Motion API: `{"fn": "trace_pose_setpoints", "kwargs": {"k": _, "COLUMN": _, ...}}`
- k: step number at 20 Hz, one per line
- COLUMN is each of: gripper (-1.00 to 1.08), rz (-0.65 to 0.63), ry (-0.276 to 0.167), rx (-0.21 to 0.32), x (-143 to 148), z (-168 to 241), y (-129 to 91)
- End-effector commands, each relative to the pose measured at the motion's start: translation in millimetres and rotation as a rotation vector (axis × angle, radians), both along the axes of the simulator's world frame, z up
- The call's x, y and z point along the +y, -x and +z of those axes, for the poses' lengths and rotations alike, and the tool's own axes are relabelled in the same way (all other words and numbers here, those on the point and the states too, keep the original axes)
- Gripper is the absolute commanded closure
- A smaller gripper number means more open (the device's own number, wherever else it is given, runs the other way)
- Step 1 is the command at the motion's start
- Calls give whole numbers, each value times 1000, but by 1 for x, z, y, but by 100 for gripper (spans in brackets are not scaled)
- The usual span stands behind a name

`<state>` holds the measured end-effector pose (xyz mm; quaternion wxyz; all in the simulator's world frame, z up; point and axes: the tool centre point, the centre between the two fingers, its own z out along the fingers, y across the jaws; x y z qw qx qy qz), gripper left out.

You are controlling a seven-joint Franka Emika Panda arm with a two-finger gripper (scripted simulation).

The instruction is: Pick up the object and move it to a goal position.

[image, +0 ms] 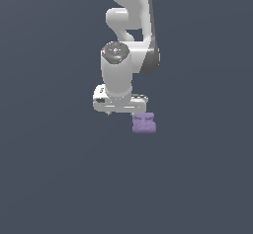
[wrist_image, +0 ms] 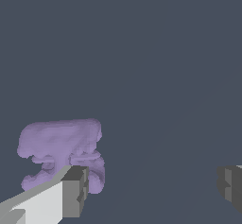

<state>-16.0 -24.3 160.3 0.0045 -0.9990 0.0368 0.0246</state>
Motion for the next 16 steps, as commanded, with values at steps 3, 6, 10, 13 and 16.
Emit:
{"fn": "trace_pose_setpoints", "kwargs": {"k": 3, "gripper": -92, "rz": 5, "ry": 1, "rx": -3, "x": 7, "z": -3, "y": 1}}
{"fn": "trace_pose_setpoints", "kwargs": {"k": 6, "gripper": -92, "rz": 11, "ry": 3, "rx": -7, "x": 17, "z": -10, "y": 3}}
{"fn": "trace_pose_setpoints", "kwargs": {"k": 10, "gripper": -92, "rz": 23, "ry": 7, "rx": -16, "x": 38, "z": -25, "y": 9}}
{"fn": "trace_pose_setpoints", "kwargs": {"k": 13, "gripper": -92, "rz": 36, "ry": 9, "rx": -25, "x": 60, "z": -39, "y": 16}}
{"fn": "trace_pose_setpoints", "kwargs": {"k": 16, "gripper": -92, "rz": 50, "ry": 10, "rx": -34, "x": 81, "z": -52, "y": 24}}
